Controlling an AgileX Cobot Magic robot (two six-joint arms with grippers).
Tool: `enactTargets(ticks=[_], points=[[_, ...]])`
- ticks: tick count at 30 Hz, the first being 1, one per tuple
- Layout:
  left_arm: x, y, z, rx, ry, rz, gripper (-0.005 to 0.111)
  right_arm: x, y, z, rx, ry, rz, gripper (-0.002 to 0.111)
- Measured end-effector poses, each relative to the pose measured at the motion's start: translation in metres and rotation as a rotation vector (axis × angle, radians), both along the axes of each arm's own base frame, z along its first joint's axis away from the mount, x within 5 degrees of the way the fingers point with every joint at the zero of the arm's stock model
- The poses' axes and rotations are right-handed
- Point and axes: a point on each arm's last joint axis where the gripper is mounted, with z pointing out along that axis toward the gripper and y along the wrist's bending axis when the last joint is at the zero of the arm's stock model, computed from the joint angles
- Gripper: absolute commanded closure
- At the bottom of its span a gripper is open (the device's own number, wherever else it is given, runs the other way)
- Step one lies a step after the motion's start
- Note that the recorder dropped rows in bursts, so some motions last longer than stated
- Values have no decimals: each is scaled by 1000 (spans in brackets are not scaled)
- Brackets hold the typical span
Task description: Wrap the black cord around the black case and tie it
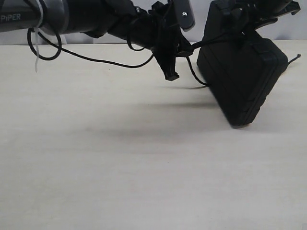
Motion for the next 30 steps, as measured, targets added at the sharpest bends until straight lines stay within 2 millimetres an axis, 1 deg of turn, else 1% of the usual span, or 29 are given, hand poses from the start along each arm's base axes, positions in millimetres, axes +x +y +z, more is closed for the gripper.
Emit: enactTargets(ticks=[5, 9, 17, 20, 23, 27, 30], points=[[-20, -24, -1, 58, -74, -123, 107, 0, 0, 0, 2, 0, 0, 104], [-28, -34, -1, 72, -117, -162, 107, 0, 0, 0, 4, 0, 0, 104], [-21, -40, 8, 48, -257, -41, 107, 0, 3, 0, 30, 1, 3, 104], [-22, -43, 9, 48, -281, -37, 107, 0, 3, 0, 33, 1, 4, 104], [-20, -45, 0, 65, -291, -34, 107, 0, 3, 0, 34, 2, 7, 104], [-16, -51, -18, 83, -313, 3, 107, 0, 3, 0, 34, 2, 7, 104], [-18, -58, -19, 78, -358, 37, 107, 0, 3, 0, 36, 2, 7, 104]])
